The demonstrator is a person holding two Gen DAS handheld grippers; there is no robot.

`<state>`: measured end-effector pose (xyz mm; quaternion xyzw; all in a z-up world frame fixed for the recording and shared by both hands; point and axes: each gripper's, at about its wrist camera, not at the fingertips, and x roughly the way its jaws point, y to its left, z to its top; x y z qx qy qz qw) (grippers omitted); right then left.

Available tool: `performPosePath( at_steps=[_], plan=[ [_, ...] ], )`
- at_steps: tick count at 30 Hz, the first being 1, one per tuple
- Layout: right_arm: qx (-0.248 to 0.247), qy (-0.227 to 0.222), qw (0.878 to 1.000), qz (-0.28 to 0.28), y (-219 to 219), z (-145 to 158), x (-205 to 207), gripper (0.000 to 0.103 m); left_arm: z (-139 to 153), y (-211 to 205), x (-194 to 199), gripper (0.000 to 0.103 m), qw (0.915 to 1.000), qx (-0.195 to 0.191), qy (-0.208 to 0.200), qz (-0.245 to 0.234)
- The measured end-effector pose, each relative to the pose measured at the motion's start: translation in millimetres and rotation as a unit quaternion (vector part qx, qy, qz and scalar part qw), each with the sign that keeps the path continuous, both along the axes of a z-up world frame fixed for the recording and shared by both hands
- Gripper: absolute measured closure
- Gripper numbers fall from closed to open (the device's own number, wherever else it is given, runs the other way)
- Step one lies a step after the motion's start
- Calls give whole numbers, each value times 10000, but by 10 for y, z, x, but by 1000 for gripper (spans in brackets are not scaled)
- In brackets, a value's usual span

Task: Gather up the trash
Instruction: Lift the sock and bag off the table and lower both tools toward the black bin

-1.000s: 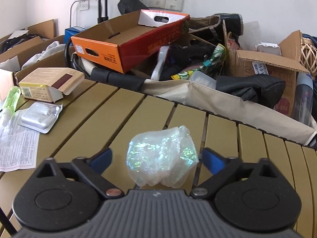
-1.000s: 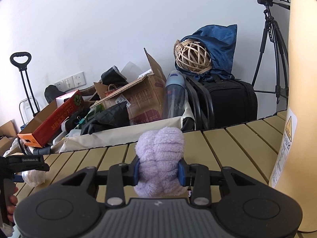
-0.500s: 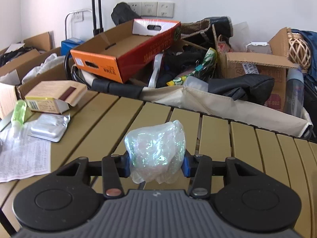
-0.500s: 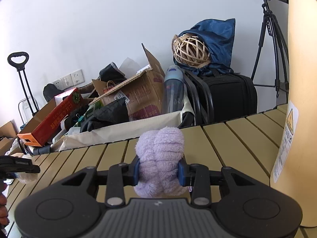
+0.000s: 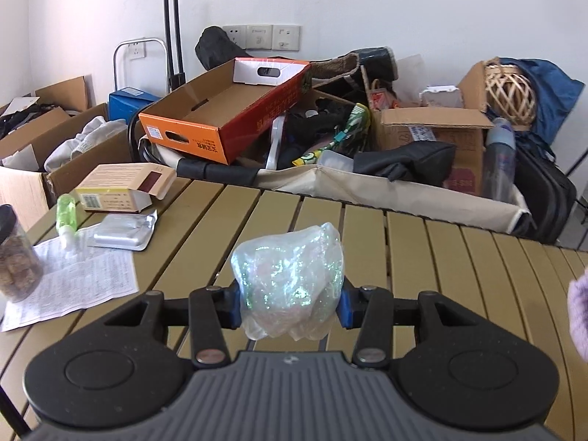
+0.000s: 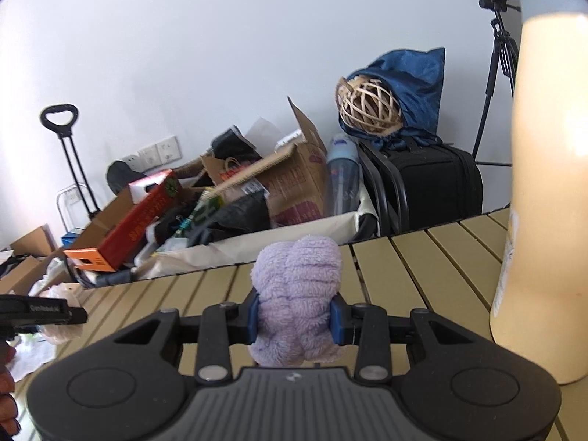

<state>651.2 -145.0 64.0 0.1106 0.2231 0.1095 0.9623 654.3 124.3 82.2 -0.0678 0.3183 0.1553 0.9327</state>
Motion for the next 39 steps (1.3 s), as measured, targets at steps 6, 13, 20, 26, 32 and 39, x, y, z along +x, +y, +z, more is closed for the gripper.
performPosePath(
  at_steps=[6,13,20,26,32,39],
  plan=[
    [68,-76,9999,71,15,270,-427,68,213,-67,-445,57,9999,-118,-72,-77],
    [88,-113,9997,217,63,488,-995,68,387,-153,-1076,57,9996,-180,-138,-181],
    [54,-109,9994,327,121,594,-1590,68,522,-196,-1687,57,9989,-313,-235,-249],
    [35,-148,9992,382,121,647,-2095,68,607,-264,-2264,57,9981,-307,-359,-386],
    [-62,-154,9990,411,106,631,-2596,68,630,-314,-2764,57,9975,-324,-433,-446],
    [-209,-161,9983,516,67,592,-3113,68,574,-372,-3284,57,9971,-309,-461,-519]
  ],
)
